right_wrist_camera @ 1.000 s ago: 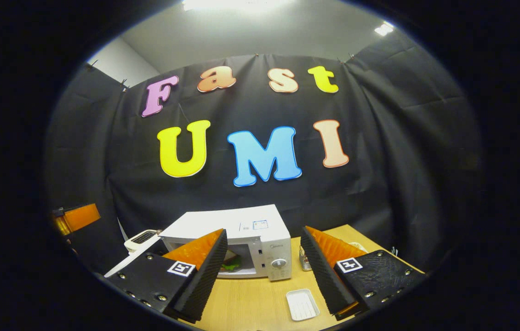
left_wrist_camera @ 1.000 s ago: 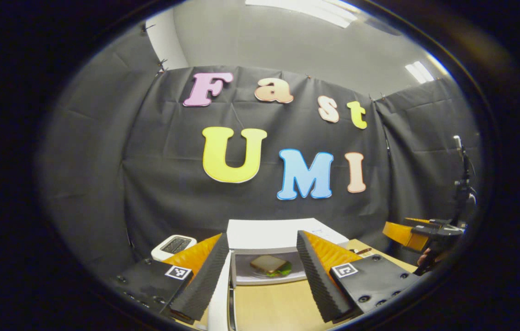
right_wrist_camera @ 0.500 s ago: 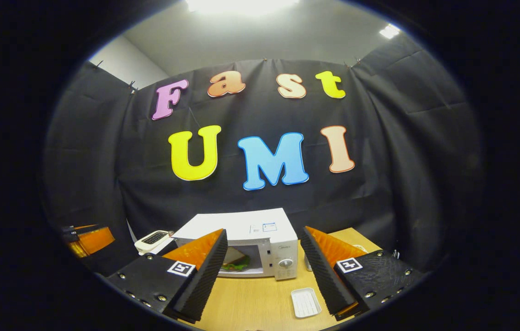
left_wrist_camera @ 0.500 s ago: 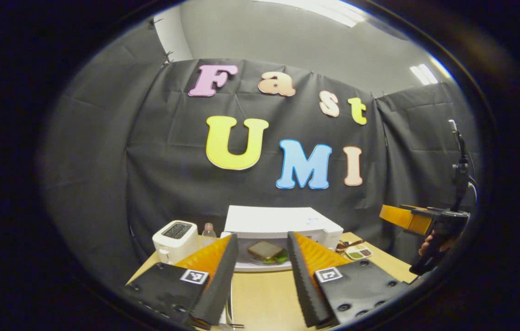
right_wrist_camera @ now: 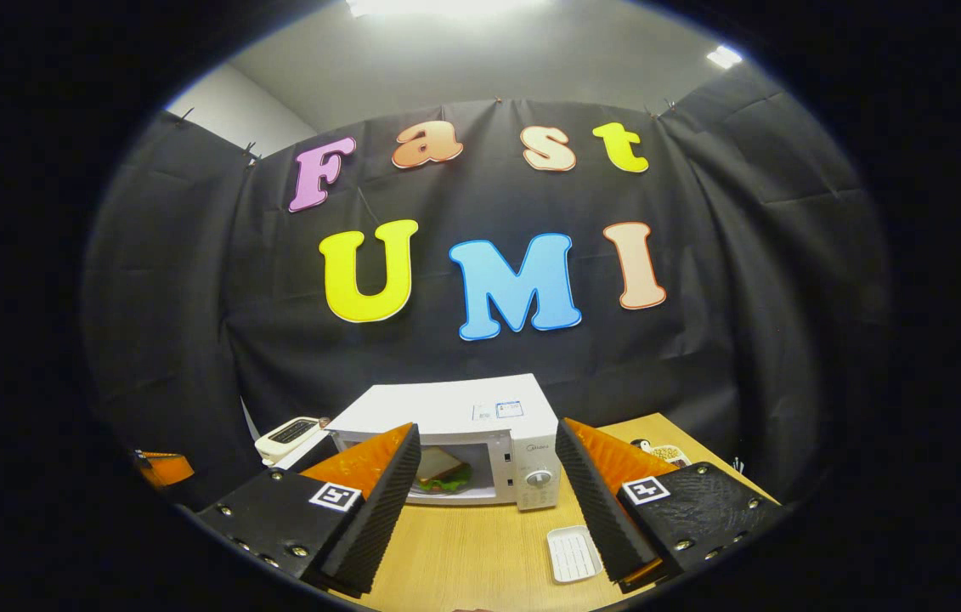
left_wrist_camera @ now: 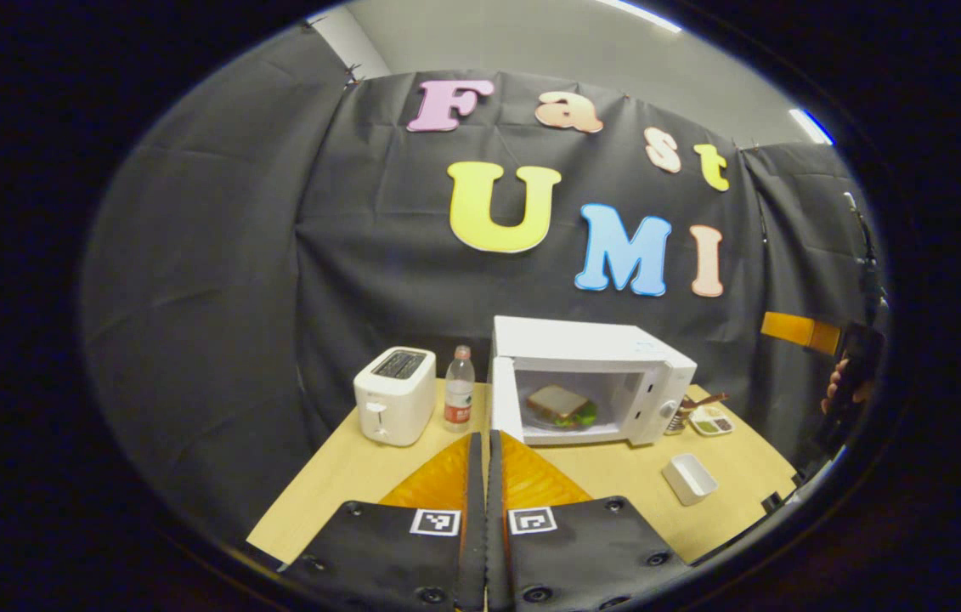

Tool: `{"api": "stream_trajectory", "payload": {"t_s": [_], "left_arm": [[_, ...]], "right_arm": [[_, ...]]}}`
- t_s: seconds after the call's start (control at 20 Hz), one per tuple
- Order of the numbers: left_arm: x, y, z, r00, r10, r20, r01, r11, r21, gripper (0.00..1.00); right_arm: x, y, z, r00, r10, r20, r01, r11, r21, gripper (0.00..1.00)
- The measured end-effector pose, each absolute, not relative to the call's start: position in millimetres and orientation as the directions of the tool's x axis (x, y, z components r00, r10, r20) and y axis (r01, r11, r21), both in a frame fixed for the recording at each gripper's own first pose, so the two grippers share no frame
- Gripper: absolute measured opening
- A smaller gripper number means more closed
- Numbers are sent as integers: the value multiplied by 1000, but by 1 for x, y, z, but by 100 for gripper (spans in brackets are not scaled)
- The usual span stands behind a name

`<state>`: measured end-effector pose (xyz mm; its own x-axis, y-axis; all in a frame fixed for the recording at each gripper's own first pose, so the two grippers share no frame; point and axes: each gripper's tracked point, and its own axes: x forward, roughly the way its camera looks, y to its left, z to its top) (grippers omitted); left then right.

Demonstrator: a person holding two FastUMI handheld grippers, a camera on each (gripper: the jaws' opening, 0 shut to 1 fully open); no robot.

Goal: Open the microwave oven with the left hand, put the food in, and close the microwave oven.

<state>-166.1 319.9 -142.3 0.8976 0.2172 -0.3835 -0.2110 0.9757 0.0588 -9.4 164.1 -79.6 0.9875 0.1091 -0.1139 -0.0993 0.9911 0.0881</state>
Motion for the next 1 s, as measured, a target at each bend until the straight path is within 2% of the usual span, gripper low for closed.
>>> {"api": "stream_trajectory", "payload": {"t_s": [0.1,0.15,0.2,0.25,0.3,0.45,1.0], "left_arm": [[-182,330,-164,872,243,-425,-248,968,45,7],[-189,332,-176,860,250,-445,-263,964,34,10],[-195,332,-183,850,256,-461,-275,961,26,7],[-198,332,-190,843,259,-471,-284,959,20,10],[-199,332,-198,837,263,-480,-290,957,17,7],[-200,325,-211,825,264,-499,-293,956,22,7],[-187,263,-226,825,193,-531,-246,969,-30,7]], "right_arm": [[-8,161,-81,987,102,-124,-92,992,83,96],[-8,159,-82,987,97,-129,-87,993,77,96],[-8,158,-84,987,93,-134,-84,994,73,96],[-8,157,-84,986,91,-137,-82,994,73,96],[-7,156,-82,987,90,-135,-81,994,72,96],[-5,152,-83,987,85,-139,-78,995,55,96],[7,142,-84,984,108,-143,-102,994,49,96]]}}
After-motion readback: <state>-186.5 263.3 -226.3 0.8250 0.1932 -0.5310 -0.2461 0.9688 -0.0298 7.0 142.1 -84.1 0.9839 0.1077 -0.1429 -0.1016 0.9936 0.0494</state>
